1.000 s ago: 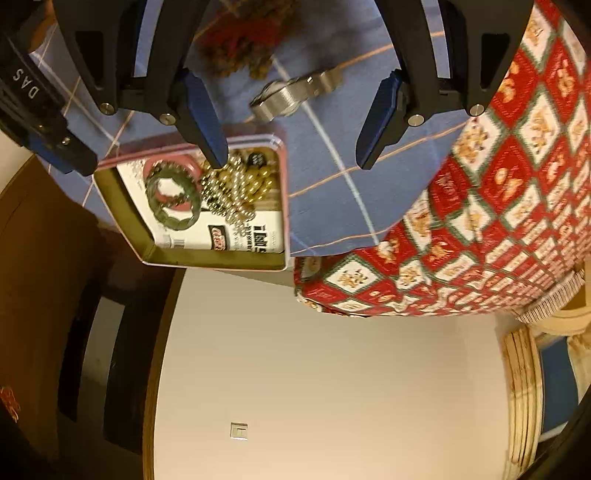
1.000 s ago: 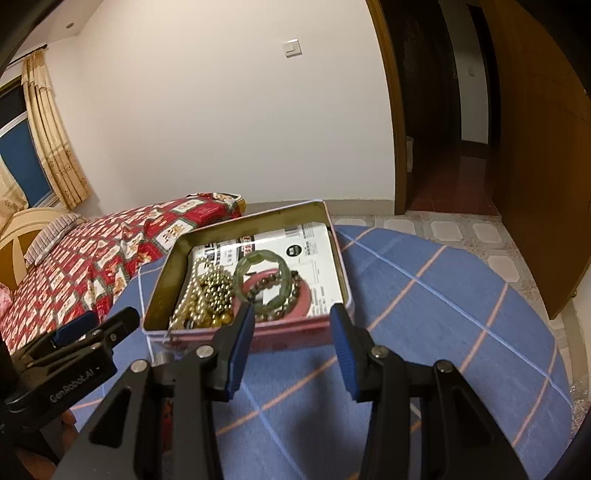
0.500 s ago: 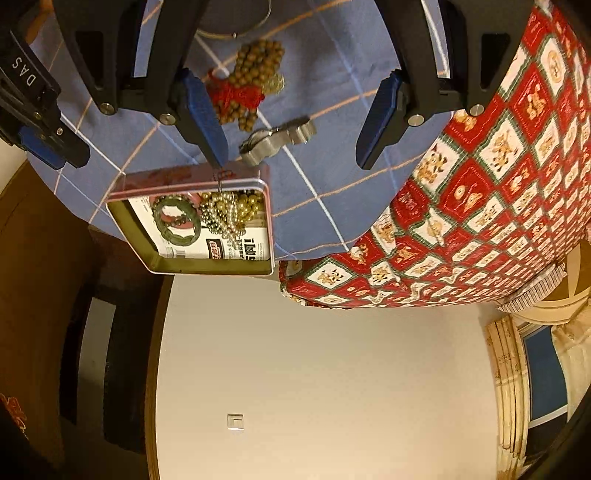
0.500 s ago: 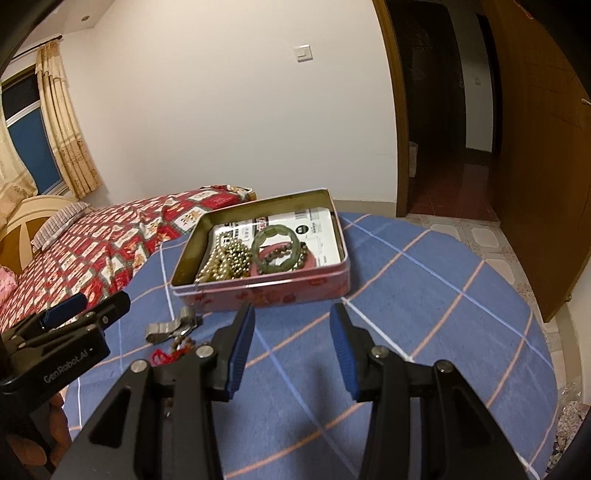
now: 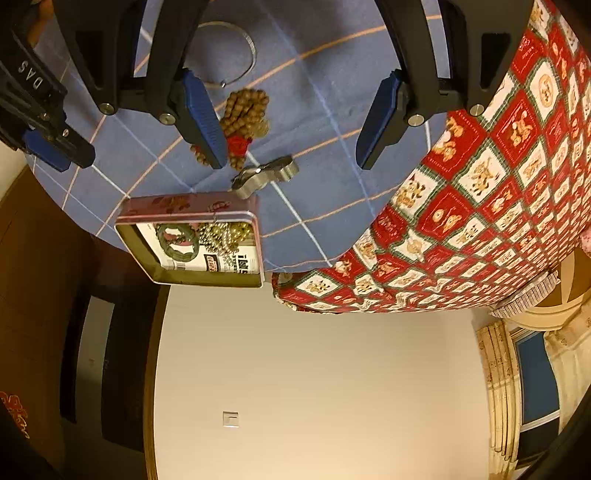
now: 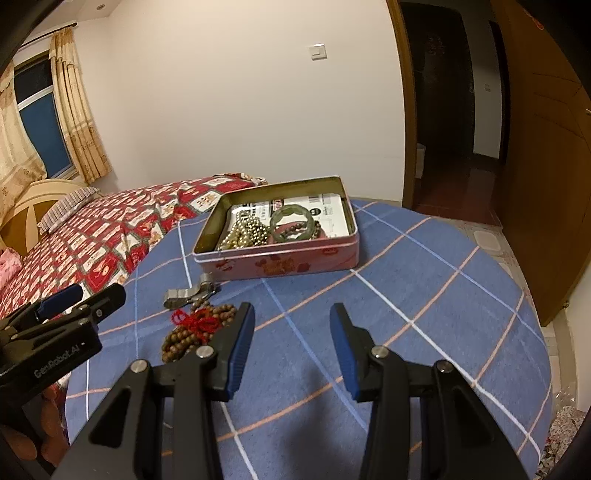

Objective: Organize jewelry
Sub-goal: 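Withdraw both grippers from the tin toward the remaining jewelry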

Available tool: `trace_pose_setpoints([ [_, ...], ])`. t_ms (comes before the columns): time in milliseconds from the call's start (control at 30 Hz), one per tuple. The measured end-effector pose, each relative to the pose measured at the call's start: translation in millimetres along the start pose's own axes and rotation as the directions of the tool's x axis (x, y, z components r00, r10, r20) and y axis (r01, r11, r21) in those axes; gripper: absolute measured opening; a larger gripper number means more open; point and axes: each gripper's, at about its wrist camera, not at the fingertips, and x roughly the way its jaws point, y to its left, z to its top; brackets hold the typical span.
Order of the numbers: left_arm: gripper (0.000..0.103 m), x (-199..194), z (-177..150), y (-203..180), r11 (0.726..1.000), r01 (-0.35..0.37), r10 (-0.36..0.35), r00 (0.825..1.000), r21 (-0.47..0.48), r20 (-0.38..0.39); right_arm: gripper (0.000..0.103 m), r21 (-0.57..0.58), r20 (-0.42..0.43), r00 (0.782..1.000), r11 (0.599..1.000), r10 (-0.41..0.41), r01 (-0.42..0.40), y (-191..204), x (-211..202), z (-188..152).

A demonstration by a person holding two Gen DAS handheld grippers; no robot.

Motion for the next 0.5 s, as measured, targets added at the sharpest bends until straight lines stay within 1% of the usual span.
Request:
trace_pose_setpoints([
  [100,0.072,0,-12,10,1.000,-0.022,0.022,1.000,0.000,-0.013,0.046,-0.016,-0.008,1.000,1.000,0.000,0.000,3,-1,-5],
  [233,0.072,7,-31,30,0.999,-0.037,0.035,0.998,-0.029,-0.059,0.046,-0.024,-0.037,0.999,1.000,0.011,-0.011,4,4,-13],
  [300,0.072,8,-39,37,0.999,-0.026,0.023,0.997,-0.041,-0.069,0.046,-0.025,-0.054,0.998,0.999,0.021,-0.023,6,6,-18],
  [400,0.072,6,-51,41,0.999,0.012,-0.014,0.998,-0.041,-0.060,0.046,-0.042,-0.075,0.997,0.998,0.036,-0.039,10,9,-23],
  [500,0.072,10,-58,39,1.000,-0.002,0.000,0.997,-0.014,-0.077,0.046,-0.067,-0.108,0.992,0.995,0.065,-0.072,19,14,-30],
])
